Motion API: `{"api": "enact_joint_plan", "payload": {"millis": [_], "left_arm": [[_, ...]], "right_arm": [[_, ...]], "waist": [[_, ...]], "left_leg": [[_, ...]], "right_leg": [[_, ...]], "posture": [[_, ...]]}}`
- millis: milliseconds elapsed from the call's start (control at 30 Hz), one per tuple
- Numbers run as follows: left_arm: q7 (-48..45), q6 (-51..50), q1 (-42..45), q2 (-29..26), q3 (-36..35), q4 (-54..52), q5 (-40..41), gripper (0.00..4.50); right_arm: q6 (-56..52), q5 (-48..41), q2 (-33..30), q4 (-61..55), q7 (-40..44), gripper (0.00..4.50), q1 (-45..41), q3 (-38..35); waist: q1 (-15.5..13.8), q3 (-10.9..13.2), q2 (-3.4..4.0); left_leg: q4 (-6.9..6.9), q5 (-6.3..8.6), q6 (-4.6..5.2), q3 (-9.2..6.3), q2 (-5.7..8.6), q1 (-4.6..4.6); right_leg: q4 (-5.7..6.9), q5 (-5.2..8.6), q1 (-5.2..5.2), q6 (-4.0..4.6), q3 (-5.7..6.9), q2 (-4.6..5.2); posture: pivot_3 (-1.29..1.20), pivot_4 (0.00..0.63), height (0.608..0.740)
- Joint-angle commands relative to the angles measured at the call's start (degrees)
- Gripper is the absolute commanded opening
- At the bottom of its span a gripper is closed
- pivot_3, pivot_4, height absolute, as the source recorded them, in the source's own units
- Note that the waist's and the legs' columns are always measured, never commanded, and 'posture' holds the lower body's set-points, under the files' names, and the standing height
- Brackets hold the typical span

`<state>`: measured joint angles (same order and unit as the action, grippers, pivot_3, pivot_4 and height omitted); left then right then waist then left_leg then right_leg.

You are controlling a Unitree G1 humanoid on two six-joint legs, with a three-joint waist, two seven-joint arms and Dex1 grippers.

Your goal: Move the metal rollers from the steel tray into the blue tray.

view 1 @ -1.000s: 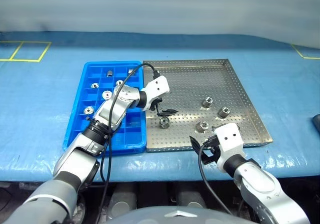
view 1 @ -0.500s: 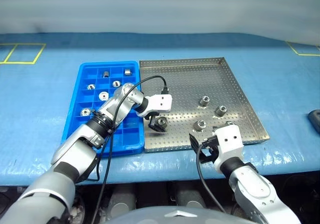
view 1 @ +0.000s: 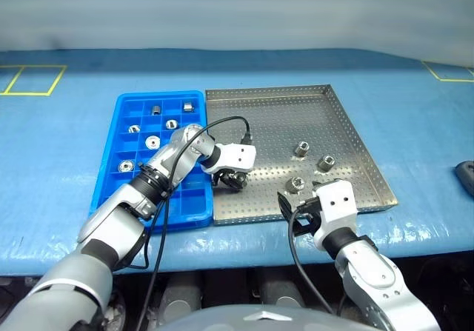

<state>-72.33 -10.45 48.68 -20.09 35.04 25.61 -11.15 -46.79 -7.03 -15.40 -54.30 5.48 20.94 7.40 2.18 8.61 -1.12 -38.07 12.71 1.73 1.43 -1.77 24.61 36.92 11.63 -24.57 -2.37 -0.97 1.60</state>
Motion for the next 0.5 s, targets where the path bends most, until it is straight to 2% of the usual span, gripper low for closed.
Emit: {"api": "enact_joint_plan", "payload": {"millis": [33, 133, 267, 367, 500], "left_arm": [[3.11, -1.57, -0.67, 1.32, -2.66, -1.36, 0.53, 1.66], [6.91, -6.83, -1.42, 2.9, -8.67, -5.7, 4.57, 1.66], [17.38, -11.12, -5.5, 4.51, -19.77, -14.56, 9.59, 1.66], [25.02, -13.87, -11.87, 3.76, -26.48, -24.87, 10.78, 1.66], [28.85, -14.67, -21.93, 1.58, -31.62, -38.38, 12.95, 1.66]], "right_arm": [[0.81, 0.0, -0.32, -0.61, 0.6, 4.5, -1.06, -0.28], [0.57, -0.19, -0.84, -0.46, 1.44, 4.5, -2.3, 0.08], [-0.39, -0.58, -2.28, 0.63, 3.24, 4.5, -5.89, 0.97], [-1.15, -1.33, -3.85, 2.46, 5.66, 4.5, -10.04, 1.72], [-1.77, -2.11, -5.75, 6.03, 9.53, 4.5, -17.14, 4.23]], "waist": [[-0.11, 0.0, 0.01], [-0.24, 0.01, -0.01], [-0.37, 0.02, -0.01], [-0.56, 0.0, 0.03], [-2.09, 0.01, 0.01]], "left_leg": [[-0.01, 0.0, 0.0, -0.01, 0.0, 0.0], [-0.03, 0.0, 0.0, -0.02, 0.0, 0.04], [-0.02, 0.0, 0.0, -0.03, -0.02, 0.07], [0.02, 0.0, 0.0, -0.01, 0.0, -0.03], [0.09, -0.01, -0.01, -0.01, 0.05, -0.14]], "right_leg": [[0.01, 0.0, 0.01, 0.0, 0.0, 0.0], [0.01, -0.02, -0.01, -0.03, 0.01, 0.0], [-0.02, -0.04, -0.02, -0.07, 0.01, 0.01], [0.02, -0.05, 0.03, -0.09, -0.02, -0.02], [0.04, -0.06, 0.07, -0.09, -0.04, -0.1]], "posture": [[-0.06, 0.15, 0.74], [-0.04, 0.15, 0.74], [0.02, 0.15, 0.74], [0.08, 0.15, 0.74], [0.17, 0.15, 0.74]]}}
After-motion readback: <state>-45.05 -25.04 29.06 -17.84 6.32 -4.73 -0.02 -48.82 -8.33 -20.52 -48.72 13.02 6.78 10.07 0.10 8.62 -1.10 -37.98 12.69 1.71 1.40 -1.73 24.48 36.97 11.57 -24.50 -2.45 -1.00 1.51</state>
